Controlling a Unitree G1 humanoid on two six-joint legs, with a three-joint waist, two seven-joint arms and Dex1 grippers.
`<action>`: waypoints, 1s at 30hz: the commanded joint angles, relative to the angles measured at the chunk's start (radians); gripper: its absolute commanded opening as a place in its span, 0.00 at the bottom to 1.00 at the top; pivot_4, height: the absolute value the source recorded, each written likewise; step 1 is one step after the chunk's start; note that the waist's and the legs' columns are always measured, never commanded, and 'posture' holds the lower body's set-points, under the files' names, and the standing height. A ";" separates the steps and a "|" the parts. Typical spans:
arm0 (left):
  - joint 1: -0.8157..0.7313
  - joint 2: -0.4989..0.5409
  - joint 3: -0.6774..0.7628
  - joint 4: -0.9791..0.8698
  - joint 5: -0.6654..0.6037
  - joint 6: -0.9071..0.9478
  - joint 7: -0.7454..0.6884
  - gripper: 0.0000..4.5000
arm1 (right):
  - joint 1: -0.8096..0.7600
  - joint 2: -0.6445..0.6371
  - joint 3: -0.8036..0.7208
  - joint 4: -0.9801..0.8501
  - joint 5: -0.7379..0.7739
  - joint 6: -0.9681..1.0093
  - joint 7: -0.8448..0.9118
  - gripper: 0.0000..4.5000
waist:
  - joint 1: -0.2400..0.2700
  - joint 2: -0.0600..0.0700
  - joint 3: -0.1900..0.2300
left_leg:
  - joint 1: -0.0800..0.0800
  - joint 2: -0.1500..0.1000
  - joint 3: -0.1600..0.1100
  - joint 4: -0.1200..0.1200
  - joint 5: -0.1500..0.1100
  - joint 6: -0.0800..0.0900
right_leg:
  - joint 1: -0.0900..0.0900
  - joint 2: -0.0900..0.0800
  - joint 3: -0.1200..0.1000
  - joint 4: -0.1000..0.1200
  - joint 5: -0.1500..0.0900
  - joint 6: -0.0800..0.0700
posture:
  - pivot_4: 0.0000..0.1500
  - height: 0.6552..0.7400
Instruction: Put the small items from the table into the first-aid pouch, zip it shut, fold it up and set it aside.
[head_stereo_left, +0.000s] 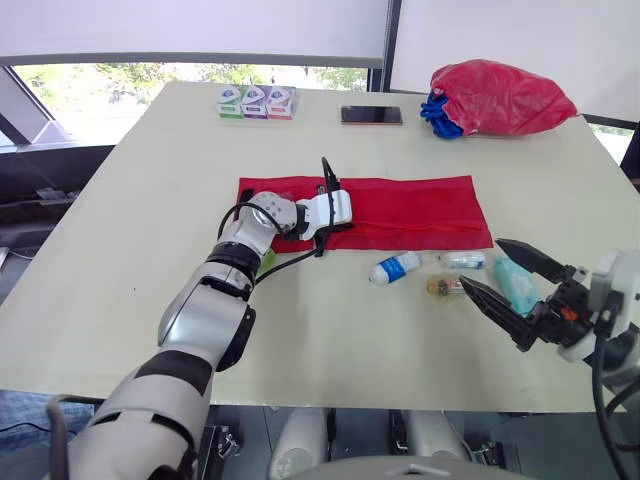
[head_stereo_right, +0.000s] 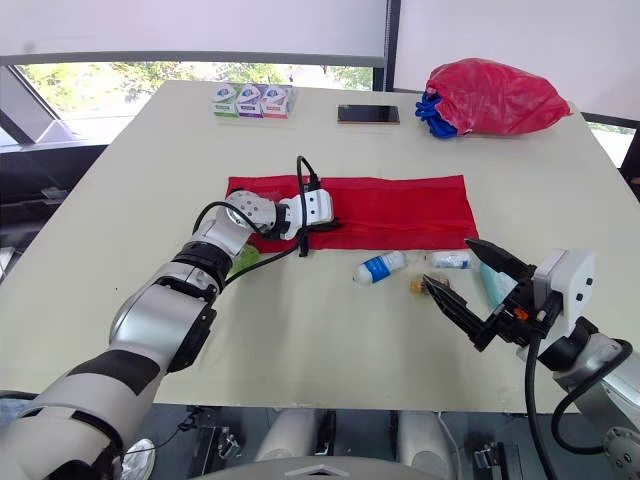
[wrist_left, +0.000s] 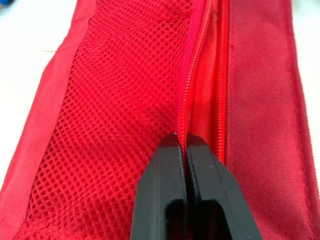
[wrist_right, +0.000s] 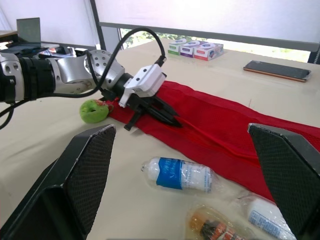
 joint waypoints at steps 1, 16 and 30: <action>-0.004 0.016 0.022 -0.035 -0.016 -0.012 -0.018 0.01 | 0.036 -0.012 -0.087 -0.015 -0.015 -0.046 0.027 1.00 | 0.000 0.000 0.000 | 0.000 0.000 0.000 0.000 0.000 0.000 | 0.000 0.000 0.000 0.000 0.000 0.000 | 1.00 1.00; -0.002 0.002 0.038 -0.030 -0.010 0.013 0.046 0.01 | 0.088 -0.177 -0.375 0.179 0.039 -0.061 0.360 1.00 | 0.000 0.000 0.000 | 0.000 0.000 0.000 0.001 0.000 0.000 | 0.000 0.000 0.001 0.000 0.000 0.001 | 1.00 1.00; -0.013 -0.008 0.033 -0.014 -0.005 0.009 0.074 0.01 | 0.121 -0.316 -0.569 0.314 0.053 -0.005 0.627 1.00 | 0.000 -0.001 0.001 | 0.001 0.001 0.000 0.001 0.000 0.001 | 0.000 0.000 0.002 0.000 0.000 0.001 | 1.00 1.00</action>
